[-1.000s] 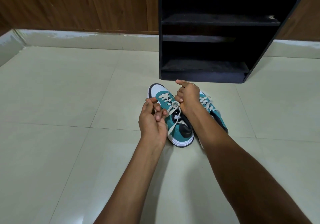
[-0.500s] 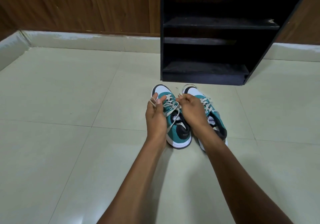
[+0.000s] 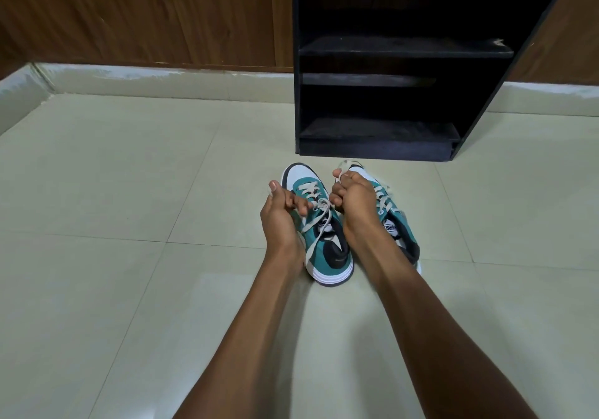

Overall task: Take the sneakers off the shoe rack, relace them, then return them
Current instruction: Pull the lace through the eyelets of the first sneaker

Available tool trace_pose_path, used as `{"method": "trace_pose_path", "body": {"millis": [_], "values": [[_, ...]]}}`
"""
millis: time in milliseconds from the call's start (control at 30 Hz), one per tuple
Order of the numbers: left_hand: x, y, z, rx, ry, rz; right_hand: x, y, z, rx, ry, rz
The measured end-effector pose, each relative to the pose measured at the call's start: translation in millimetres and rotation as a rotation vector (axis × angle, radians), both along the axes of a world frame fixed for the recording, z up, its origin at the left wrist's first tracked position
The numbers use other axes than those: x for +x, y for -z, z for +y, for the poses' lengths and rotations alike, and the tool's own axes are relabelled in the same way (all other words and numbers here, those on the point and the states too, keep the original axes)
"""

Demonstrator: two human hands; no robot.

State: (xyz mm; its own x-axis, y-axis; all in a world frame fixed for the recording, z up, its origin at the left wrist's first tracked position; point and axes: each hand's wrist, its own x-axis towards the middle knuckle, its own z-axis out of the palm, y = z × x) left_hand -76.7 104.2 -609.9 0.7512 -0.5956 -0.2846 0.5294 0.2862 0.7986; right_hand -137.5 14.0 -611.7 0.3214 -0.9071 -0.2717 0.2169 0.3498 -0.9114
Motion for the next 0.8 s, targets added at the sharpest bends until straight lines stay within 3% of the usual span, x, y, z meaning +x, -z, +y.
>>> {"method": "trace_pose_path", "body": {"millis": [267,433,600,733,800], "values": [[18.3,1.4,11.5,0.071,0.266,0.028,3.3,10.7,-21.7,-0.08,-0.131,0.167],[8.5,-12.6,7.9,0.191,0.207,0.175,11.4,17.0,-31.4,-0.34,-0.223,0.394],[10.1,-10.6,13.6,-0.009,0.098,0.314,15.1,22.3,-33.7,-0.328,-0.22,0.366],[-1.2,-6.2,20.4,-0.238,0.119,0.253,16.7,26.4,-33.1,-0.268,-0.194,0.336],[-5.9,-2.8,20.3,-0.25,0.138,0.182,16.5,28.8,-34.2,-0.296,-0.206,0.361]]}}
